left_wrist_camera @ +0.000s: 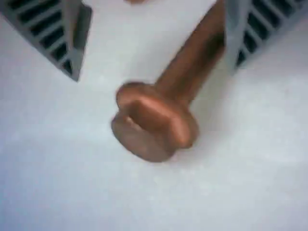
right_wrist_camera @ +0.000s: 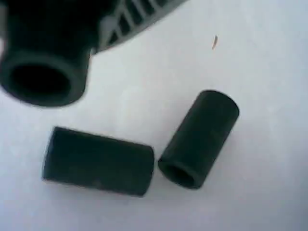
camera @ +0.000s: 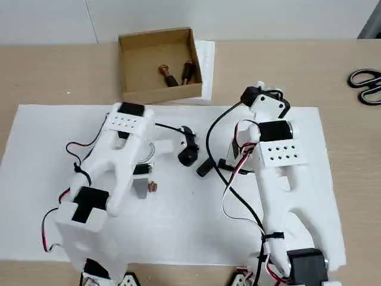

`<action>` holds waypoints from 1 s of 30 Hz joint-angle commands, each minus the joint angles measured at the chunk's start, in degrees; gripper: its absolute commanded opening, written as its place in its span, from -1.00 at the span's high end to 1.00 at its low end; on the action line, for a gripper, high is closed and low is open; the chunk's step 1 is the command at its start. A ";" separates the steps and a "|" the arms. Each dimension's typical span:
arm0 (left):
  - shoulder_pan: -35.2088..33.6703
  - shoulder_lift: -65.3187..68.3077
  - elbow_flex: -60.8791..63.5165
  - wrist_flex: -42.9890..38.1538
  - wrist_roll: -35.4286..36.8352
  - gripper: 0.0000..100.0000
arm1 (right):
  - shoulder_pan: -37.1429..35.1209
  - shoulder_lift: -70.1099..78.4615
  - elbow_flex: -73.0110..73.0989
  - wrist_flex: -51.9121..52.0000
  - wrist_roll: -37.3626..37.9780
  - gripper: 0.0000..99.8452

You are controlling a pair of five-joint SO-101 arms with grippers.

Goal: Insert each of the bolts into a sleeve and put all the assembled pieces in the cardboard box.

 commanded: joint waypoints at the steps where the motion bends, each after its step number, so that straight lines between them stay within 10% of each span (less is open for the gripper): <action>1: 1.58 1.32 -0.31 -1.32 -0.18 0.61 | 0.57 -1.80 -0.26 -0.75 0.53 1.00; 30: 1.32 8.26 -6.73 -3.43 -0.09 0.99 | 0.57 -1.71 -0.26 -0.84 0.53 1.00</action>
